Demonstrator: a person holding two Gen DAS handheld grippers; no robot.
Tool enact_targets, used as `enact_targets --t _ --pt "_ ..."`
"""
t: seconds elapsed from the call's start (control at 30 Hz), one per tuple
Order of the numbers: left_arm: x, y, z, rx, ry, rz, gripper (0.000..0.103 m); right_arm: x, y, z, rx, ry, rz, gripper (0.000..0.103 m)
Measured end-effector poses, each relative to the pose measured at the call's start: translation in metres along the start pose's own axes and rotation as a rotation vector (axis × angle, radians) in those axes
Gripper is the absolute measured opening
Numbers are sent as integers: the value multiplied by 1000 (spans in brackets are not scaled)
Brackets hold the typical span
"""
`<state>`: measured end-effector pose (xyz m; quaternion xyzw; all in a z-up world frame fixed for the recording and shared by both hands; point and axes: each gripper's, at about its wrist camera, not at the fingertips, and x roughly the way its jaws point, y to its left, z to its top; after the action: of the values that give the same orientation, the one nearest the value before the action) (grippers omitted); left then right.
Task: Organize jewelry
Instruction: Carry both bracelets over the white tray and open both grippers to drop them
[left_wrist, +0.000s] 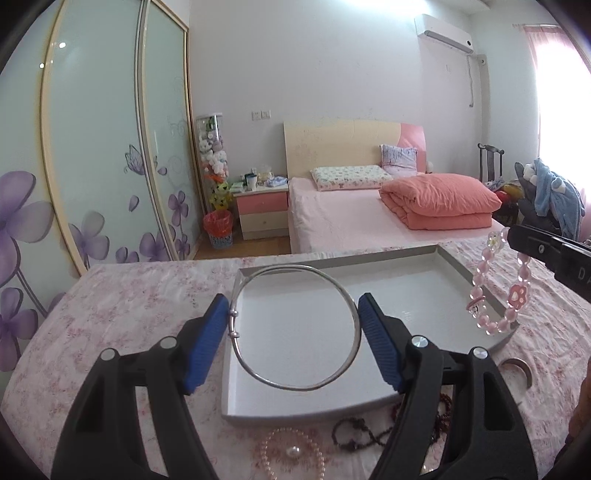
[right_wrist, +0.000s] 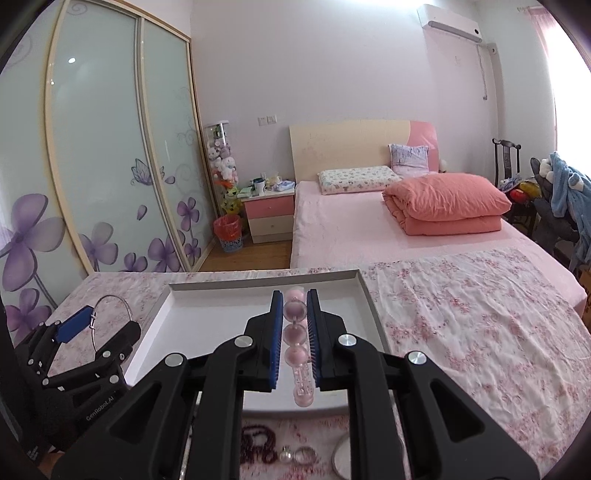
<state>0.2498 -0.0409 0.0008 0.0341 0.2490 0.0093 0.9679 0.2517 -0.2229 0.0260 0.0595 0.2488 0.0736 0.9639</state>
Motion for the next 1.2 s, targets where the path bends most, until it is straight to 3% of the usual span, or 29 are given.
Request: enact_targets --t 0.37,0.53,0.63,0.93,1.2 --pt "70 3 -1 -8 92 -11 70 69 -5 -8 54 144 23 14" --pt "78 3 3 -1 102 -42 71 65 -7 -7 55 138 16 18" --pt "78 0 6 8 92 -46 76 59 -11 -5 61 116 -1 34" --pt "71 6 14 -26 80 -72 78 39 -22 0 63 74 -28 35" --pt "45 24 22 -49 46 -30 78 19 -28 1 72 50 -29 35"
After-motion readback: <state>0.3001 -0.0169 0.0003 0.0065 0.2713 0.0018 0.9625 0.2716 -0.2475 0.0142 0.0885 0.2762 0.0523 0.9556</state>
